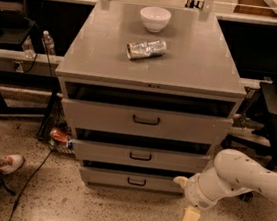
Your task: Open middle drawer
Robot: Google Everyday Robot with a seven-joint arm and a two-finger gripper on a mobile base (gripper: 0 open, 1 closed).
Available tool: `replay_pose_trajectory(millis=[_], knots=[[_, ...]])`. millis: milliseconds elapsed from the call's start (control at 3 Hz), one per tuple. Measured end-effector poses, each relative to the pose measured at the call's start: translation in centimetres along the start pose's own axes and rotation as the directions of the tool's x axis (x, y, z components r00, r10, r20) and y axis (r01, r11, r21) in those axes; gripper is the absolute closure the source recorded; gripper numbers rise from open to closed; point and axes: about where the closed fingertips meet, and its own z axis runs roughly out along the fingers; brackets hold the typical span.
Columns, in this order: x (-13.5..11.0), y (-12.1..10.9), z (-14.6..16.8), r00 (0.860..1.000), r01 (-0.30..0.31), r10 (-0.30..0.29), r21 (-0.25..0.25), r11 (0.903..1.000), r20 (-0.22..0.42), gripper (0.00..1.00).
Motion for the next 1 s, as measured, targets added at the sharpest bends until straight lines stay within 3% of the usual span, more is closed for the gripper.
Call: replay_pose_trajectory(millis=[333, 667, 1000], knots=[[0.5, -5.2, -1.2, 0.992, 0.119, -0.122, 0.127, 0.9848, 0.017, 0.0], [0.6, -9.0, -1.4, 0.982, 0.176, -0.185, 0.183, 0.9673, 0.035, 0.0], [0.6, -9.0, -1.4, 0.982, 0.176, -0.185, 0.183, 0.9673, 0.035, 0.0]])
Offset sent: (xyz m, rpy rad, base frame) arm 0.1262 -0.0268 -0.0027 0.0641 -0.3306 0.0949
